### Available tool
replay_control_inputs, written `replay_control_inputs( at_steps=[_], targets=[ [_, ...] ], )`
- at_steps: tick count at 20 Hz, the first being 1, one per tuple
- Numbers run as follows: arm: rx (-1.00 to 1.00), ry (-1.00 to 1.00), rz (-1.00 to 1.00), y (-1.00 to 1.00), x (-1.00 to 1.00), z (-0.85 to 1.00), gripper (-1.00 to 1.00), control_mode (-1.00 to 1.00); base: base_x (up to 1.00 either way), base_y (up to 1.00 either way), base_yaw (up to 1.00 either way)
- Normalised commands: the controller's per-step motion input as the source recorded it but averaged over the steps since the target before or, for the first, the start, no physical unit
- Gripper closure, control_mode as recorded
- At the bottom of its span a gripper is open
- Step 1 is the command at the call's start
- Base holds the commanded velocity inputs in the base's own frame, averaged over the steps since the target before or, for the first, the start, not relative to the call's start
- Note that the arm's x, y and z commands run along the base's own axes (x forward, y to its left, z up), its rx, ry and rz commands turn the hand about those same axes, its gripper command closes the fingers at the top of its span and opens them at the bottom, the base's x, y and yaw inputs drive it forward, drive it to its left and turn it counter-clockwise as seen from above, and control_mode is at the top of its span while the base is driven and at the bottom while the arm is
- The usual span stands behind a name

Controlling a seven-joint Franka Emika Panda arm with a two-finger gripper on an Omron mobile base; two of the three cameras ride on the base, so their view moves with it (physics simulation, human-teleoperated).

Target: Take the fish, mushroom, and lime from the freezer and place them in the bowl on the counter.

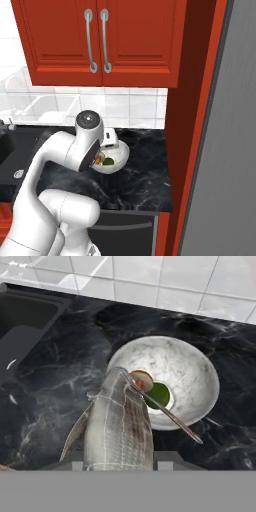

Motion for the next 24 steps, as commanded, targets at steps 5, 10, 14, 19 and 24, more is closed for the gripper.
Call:
replay_control_inputs(
  at_steps=[5, 10, 14, 19, 24],
  targets=[
    [0.0, 0.08, 0.0, 0.0, 0.14, -0.23, 1.0, -1.0, 0.0, 0.0, 0.0],
    [0.0, 0.08, 0.0, 0.0, 0.22, -0.21, 1.0, -1.0, 0.0, 0.0, 0.0],
    [0.0, 0.01, 0.0, 0.0, 0.32, -0.07, 1.0, -1.0, 0.0, 0.0, 0.0],
    [0.0, 0.0, 0.0, 0.0, 0.33, -0.13, 1.0, -1.0, 0.0, 0.0, 0.0],
    [0.0, 0.01, 0.0, 0.0, 0.19, -0.2, 1.0, -1.0, 0.0, 0.0, 0.0]
  ],
)
